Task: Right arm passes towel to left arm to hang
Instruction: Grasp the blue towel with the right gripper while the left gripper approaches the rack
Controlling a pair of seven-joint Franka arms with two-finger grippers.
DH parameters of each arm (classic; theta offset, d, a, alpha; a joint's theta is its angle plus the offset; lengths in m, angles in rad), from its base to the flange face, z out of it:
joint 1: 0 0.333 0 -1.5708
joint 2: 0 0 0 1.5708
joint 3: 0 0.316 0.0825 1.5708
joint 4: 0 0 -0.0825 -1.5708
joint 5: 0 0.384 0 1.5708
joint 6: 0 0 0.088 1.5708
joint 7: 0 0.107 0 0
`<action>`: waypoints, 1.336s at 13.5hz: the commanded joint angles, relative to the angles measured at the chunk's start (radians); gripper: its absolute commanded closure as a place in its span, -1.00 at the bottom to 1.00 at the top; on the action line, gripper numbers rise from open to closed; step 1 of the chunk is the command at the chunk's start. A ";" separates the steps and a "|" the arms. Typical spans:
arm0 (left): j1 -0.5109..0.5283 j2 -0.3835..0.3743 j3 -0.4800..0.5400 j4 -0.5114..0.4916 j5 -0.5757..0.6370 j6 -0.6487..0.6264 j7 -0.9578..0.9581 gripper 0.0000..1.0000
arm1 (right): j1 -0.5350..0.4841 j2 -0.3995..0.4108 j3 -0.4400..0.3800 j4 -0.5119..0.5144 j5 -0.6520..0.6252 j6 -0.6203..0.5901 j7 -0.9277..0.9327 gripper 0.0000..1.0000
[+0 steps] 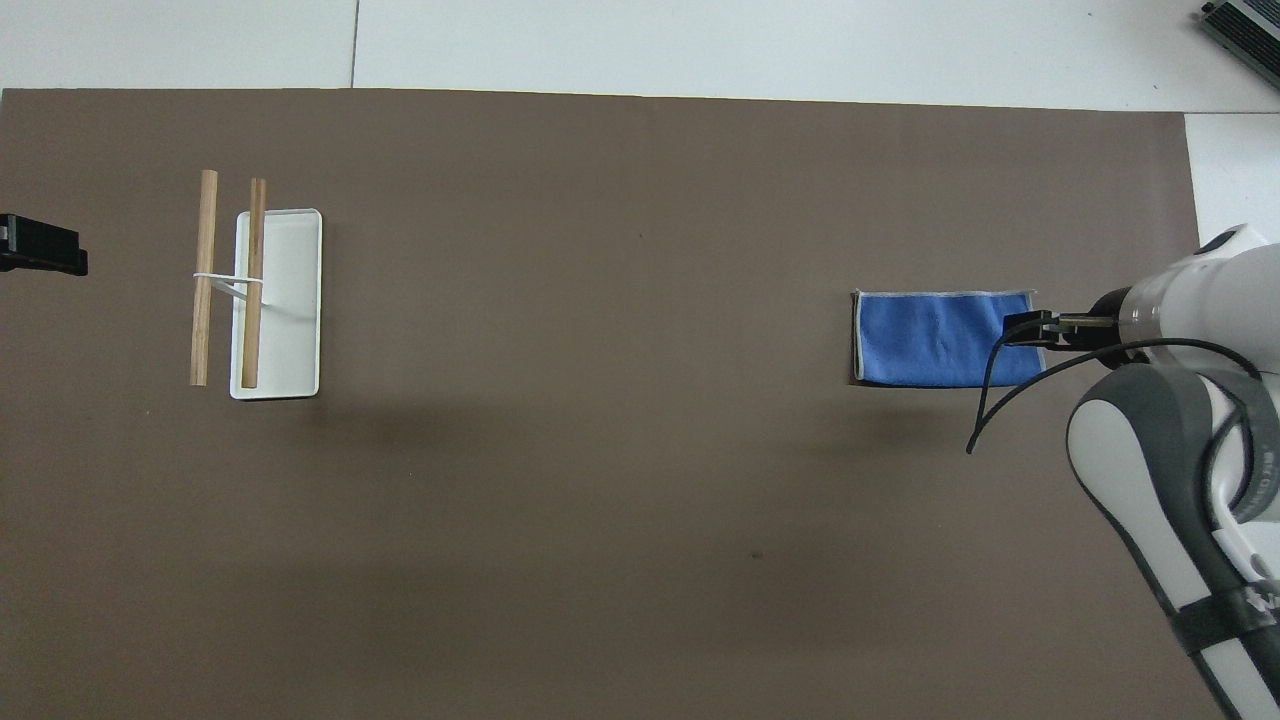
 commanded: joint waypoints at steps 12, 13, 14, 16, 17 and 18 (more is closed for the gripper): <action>0.003 -0.049 -0.006 -0.054 -0.099 -0.008 0.002 -1.00 | -0.013 0.277 0.009 -0.037 0.004 0.371 -0.094 -1.00; 0.006 -0.062 -0.004 -0.079 -0.165 -0.006 -0.003 -1.00 | -0.009 0.277 0.012 -0.037 0.004 0.371 -0.099 -1.00; 0.006 -0.082 -0.003 -0.120 -0.217 0.003 -0.004 -1.00 | 0.004 0.277 0.012 -0.037 0.004 0.373 -0.114 -1.00; 0.006 -0.138 -0.003 -0.250 -0.303 0.081 -0.027 -1.00 | 0.005 0.280 0.012 -0.037 0.004 0.374 -0.137 -1.00; 0.000 -0.169 -0.004 -0.322 -0.355 0.153 -0.044 -1.00 | 0.013 0.287 0.013 -0.039 0.004 0.374 -0.137 -1.00; -0.012 -0.184 -0.006 -0.364 -0.389 0.208 -0.079 -1.00 | 0.022 0.291 0.013 -0.042 0.004 0.391 -0.139 -1.00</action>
